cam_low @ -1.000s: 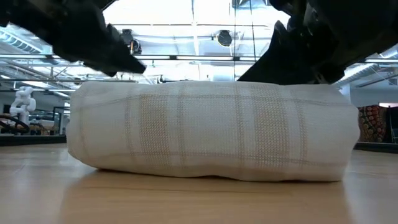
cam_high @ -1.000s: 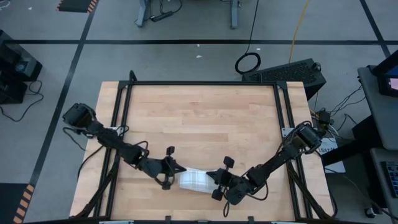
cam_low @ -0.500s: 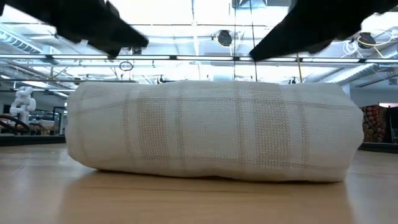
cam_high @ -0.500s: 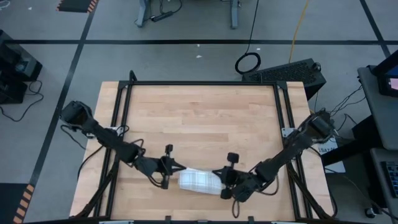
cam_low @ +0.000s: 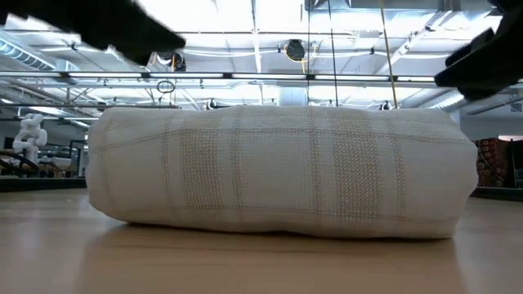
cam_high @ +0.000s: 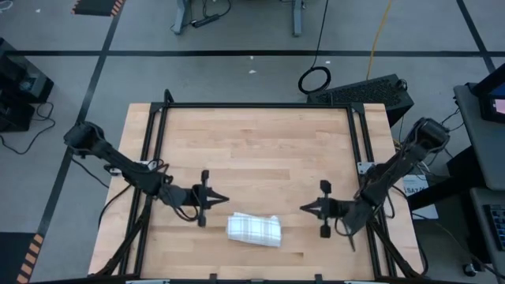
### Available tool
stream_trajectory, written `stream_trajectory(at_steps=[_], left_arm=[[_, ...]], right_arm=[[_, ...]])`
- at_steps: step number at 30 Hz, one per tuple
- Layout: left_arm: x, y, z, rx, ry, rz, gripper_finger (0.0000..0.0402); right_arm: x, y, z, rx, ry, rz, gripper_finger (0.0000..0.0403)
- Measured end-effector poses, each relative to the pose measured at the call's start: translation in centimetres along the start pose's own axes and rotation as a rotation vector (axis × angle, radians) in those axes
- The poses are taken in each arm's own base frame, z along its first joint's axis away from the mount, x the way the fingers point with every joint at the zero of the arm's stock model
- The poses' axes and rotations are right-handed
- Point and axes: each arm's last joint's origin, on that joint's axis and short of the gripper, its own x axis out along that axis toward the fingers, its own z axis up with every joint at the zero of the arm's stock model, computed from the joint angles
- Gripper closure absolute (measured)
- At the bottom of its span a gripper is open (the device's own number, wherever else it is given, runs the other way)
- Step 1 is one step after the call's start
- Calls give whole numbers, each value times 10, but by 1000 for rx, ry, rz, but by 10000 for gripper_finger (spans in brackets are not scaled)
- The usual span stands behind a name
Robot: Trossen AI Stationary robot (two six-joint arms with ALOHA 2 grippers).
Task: Roll towel
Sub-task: Return to home position
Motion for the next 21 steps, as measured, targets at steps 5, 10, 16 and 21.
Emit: stream_trajectory(at_steps=[5, 10, 16, 21], left_arm=[[-10, 9, -38, -143, -55, 92, 392], [-13, 14, -51, -240, -25, 178, 392], [-12, 16, -51, -224, -26, 208, 392], [-15, 17, -57, -152, -29, 198, 392]], right_arm=[[-7, -20, -26, -22, -118, 36, 403], [-13, -37, -42, -76, -165, 35, 403], [-17, -54, -57, -61, -186, 46, 403], [-16, -54, -55, -71, -192, 51, 403]])
